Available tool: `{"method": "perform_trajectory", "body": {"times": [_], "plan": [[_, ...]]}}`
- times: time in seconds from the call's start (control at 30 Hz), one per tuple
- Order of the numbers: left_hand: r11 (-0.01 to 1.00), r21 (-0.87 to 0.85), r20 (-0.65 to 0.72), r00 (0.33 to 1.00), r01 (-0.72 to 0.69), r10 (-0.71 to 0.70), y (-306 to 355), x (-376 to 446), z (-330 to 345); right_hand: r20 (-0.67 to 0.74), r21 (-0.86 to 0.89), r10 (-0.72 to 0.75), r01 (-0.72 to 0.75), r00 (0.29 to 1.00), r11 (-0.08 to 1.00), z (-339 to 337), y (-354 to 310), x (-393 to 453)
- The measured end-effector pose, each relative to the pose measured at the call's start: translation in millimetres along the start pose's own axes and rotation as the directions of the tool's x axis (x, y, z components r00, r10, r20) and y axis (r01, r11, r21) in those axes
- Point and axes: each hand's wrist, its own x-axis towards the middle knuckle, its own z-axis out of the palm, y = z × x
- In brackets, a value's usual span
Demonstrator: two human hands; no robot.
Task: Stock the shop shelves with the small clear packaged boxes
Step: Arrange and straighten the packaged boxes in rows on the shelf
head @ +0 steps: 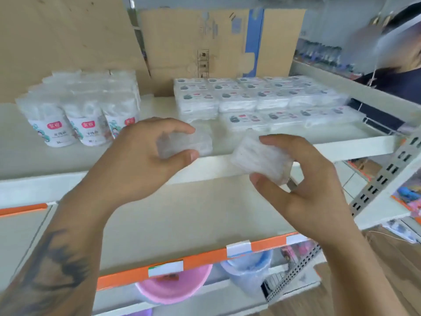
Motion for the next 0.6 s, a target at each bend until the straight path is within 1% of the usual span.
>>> {"method": "perform_trajectory", "body": {"times": [0.1, 0.2, 0.27, 0.33, 0.4, 0.47, 0.53, 0.6], "plan": [[0.991, 0.054, 0.045, 0.991, 0.125, -0.128, 8, 13, 5, 0.057, -0.033, -0.078, 0.08, 0.995, 0.996, -21, 20, 25], [0.974, 0.057, 0.117, 0.967, 0.22, -0.226, 13, 19, 4, 0.105, -0.048, -0.163, 0.169, 0.981, 0.985, -33, 34, 45], [0.962, 0.069, 0.131, 0.954, 0.263, -0.27, 17, 19, 2, 0.145, 0.0, -0.167, 0.169, 0.975, 0.986, -34, 40, 55], [0.959, 0.061, 0.131, 0.95, 0.278, -0.284, 20, 18, 2, 0.185, 0.04, -0.157, 0.153, 0.97, 0.987, -30, 43, 60], [0.963, 0.024, 0.106, 0.958, 0.267, -0.268, 23, 16, 3, 0.206, 0.034, -0.163, 0.16, 0.965, 0.987, -27, 43, 62], [0.979, -0.009, 0.02, 0.979, 0.204, -0.203, 29, 17, 6, 0.229, 0.038, -0.157, 0.152, 0.961, 0.988, -26, 41, 66], [0.996, -0.019, -0.066, 0.994, 0.087, -0.088, 42, 17, 9, 0.273, 0.099, -0.129, 0.106, 0.953, 0.989, -28, 34, 71], [0.999, -0.016, -0.111, 0.993, -0.048, 0.045, 56, 17, 13, 0.322, 0.183, -0.101, 0.042, 0.941, 0.982, -28, 23, 79]]}}
